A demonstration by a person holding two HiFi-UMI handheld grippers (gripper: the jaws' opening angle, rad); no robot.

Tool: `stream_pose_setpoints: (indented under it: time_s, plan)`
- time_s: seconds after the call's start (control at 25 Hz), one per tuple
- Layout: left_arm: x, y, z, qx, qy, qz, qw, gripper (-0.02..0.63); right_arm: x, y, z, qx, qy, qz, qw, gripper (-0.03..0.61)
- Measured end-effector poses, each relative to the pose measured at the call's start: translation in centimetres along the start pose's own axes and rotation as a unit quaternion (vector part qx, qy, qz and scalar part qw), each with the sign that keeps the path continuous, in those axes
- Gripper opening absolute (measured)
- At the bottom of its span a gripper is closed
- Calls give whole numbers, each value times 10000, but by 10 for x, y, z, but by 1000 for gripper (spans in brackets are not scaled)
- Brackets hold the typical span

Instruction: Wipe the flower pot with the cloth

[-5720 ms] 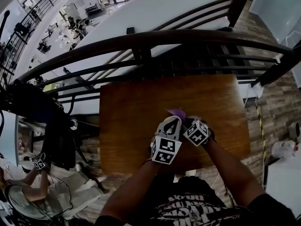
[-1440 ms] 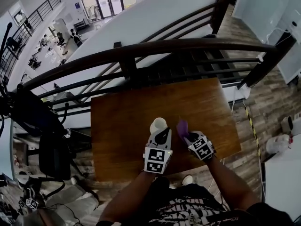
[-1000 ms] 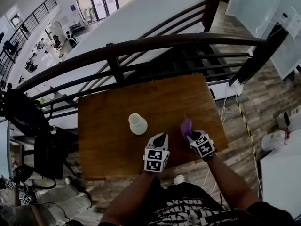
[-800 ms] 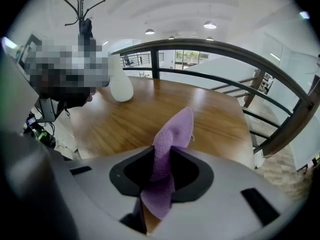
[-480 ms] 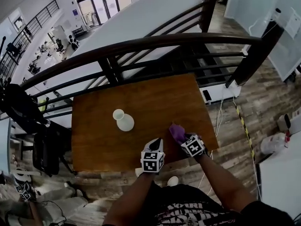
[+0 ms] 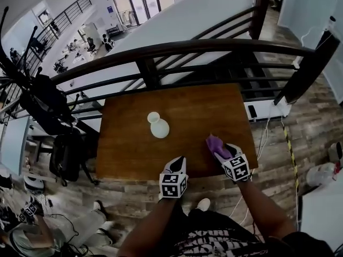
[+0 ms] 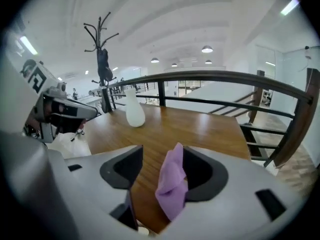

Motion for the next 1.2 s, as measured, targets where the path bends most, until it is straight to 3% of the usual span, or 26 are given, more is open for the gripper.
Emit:
stream_pose_setpoints:
  time_s: [0.04,0.12,0.16,0.2,0.44,0.84,1.2]
  plan:
    - [0,-9,1,40,-31,54,10000,-2,-6,-10,8,145,18,-17,9999,239]
    - [4,-25,3,150,-54,121,9998,-2,-16,-33,21,451,100,-132,9988,68]
    - [7,-32,4,223,-45,141,9996,-2,-20,-45,25,613,191,-145,9978,17]
    - [9,-40,5,309,-31,159,9994,-2,-25,-55,28,775,296,-109,9965,6]
    - [4,-82,4,639,122,219,9976,-2,-75,-93,30,1283,576,75,9900,-2]
    - [4,-166,-23,821,-59,-29,9966,-2,-169,-138,8,1145,552,-138,9918,-2]
    - [25,-215,-57,876,-61,-357,9955,-2,-224,-202,-23,1051,625,-481,9913,-2]
Point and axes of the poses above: the fingertips, and each gripper's own axes: y forward along the fingers, x to its right, z out of its top, the point moved 4 cm from there along -y, backward along the fingers, and after that the axes turned 10 degrees about -z, right-handed, at the moved point
